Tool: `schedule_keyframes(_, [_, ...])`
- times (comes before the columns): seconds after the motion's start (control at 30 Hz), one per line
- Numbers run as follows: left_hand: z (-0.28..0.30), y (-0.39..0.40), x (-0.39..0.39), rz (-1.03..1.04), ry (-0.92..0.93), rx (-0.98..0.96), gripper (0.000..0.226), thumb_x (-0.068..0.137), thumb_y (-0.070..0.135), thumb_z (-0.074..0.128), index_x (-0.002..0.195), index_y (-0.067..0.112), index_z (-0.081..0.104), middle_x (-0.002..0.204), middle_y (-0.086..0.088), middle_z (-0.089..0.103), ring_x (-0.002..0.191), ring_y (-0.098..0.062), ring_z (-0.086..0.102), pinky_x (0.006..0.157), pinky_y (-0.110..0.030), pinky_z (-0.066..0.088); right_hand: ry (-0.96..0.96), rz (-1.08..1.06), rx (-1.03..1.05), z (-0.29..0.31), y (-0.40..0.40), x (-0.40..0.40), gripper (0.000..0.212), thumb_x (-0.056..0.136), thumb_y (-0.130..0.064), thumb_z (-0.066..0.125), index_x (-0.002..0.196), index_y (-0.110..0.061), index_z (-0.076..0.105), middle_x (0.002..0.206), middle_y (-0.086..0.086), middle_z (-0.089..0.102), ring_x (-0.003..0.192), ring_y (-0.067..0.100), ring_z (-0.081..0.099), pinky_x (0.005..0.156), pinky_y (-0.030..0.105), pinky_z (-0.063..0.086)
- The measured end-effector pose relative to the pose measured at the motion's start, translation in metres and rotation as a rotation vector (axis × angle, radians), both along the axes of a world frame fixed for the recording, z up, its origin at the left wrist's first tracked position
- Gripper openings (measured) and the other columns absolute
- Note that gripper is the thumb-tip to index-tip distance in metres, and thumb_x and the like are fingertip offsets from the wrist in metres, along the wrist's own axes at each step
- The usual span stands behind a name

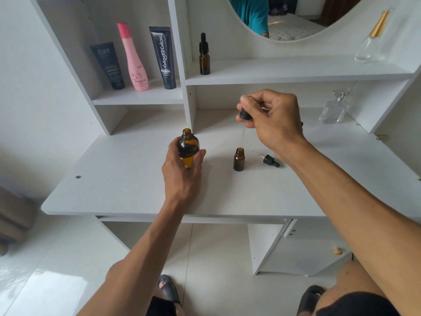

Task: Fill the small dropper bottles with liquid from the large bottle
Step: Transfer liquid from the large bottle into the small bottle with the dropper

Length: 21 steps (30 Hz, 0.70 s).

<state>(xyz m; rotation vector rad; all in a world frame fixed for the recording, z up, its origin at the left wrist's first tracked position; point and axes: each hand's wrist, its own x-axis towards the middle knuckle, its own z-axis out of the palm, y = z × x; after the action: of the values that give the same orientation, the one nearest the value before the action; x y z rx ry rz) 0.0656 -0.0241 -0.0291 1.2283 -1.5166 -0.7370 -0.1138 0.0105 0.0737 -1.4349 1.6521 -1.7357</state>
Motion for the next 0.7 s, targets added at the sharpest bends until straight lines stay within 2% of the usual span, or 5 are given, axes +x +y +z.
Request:
schedule_keyframes(0.27, [-0.0003,-0.0011,0.0000,0.000,-0.003,0.002,0.052,0.095,0.031,0.072,0.140,0.019,0.050,0.111,0.012,0.059,0.100,-0.012,0.060,0.090,-0.025,0.046,0.024,-0.016,-0.005,-0.0003,-0.0014,0.0004,0.017,0.095,-0.021,0.068,0.078,-0.023,0.069,0.084,0.003,0.076,0.069,0.014,0.076,0.064,0.020,0.058])
schedule_keyframes(0.43, [-0.0005,-0.0016,-0.0004,-0.006,0.004,0.014,0.054,0.095,0.031,0.072,0.142,0.020,0.048,0.113,0.011,0.058,0.101,-0.012,0.059,0.091,-0.025,0.044,0.042,-0.024,-0.005,0.0001,-0.0014,0.0003,0.014,0.095,-0.022,0.068,0.085,-0.014,0.072,0.085,0.004,0.076,0.070,0.014,0.076,0.063,0.017,0.056])
schedule_keyframes(0.7, [-0.0002,-0.0010,0.0001,-0.002,0.007,0.004,0.051,0.095,0.030,0.072,0.140,0.020,0.050,0.112,0.011,0.061,0.102,-0.012,0.061,0.091,-0.026,0.046,0.078,-0.049,-0.015,-0.0019,-0.0027,-0.0005,0.018,0.095,-0.024,0.068,0.077,-0.021,0.069,0.081,0.000,0.076,0.068,0.014,0.076,0.071,0.033,0.063])
